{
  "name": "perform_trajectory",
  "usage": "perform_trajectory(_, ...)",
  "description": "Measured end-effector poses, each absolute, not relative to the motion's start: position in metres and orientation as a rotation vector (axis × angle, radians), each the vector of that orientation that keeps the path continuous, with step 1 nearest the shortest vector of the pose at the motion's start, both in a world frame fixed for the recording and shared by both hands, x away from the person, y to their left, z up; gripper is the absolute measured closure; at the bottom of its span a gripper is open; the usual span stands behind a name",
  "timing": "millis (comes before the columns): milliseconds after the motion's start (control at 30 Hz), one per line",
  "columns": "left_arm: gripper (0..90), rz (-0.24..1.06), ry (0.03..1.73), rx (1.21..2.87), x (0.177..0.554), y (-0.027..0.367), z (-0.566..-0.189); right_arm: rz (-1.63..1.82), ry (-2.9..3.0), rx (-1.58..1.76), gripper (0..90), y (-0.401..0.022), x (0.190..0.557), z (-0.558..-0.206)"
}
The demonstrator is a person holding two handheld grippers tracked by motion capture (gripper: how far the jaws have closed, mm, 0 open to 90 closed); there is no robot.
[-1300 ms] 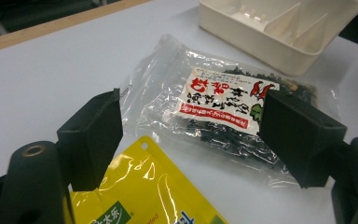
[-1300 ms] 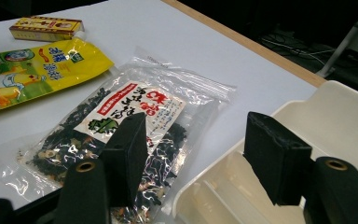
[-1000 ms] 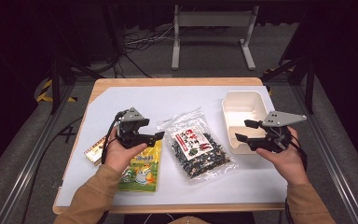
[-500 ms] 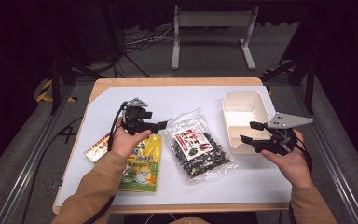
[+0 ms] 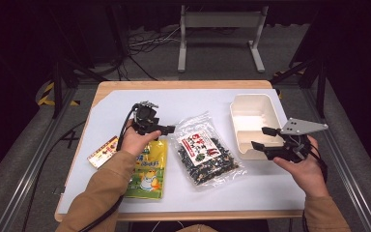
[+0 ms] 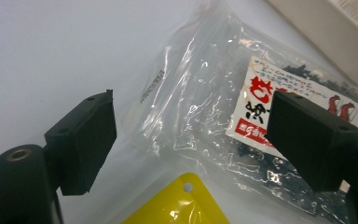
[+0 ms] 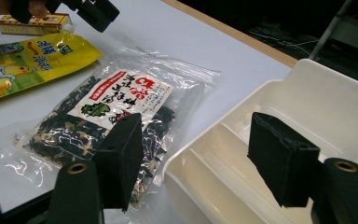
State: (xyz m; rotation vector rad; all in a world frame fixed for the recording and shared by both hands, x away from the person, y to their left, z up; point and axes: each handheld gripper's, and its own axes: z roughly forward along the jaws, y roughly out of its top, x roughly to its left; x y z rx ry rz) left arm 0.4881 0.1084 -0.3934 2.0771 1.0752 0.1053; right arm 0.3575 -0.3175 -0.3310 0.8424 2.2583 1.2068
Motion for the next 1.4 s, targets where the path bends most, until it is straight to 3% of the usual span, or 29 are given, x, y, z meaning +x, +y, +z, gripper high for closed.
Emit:
perform_trajectory(400, 20.9, 0.066, 1.188, 2.113, 0.509, 0.107, -0.415, 1.189, 2.267, 0.867, 34.5, -0.321, 0.357, -0.335)
perform_trajectory(867, 20.0, 0.040, 1.139, 2.200, 0.514, 0.086, -0.433, 1.169, 2.278, 0.909, 32.5, -0.324, 0.354, -0.341)
perform_trajectory(1000, 32.5, -0.003, 1.131, 2.209, 0.515, 0.085, -0.431, 1.172, 2.273, 0.920, 32.4, -0.327, 0.353, -0.341)
perform_trajectory(1400, 46.7, 0.074, 1.147, 2.264, 0.510, 0.074, -0.429, 1.170, 2.286, 0.919, 32.0, -0.324, 0.353, -0.342)
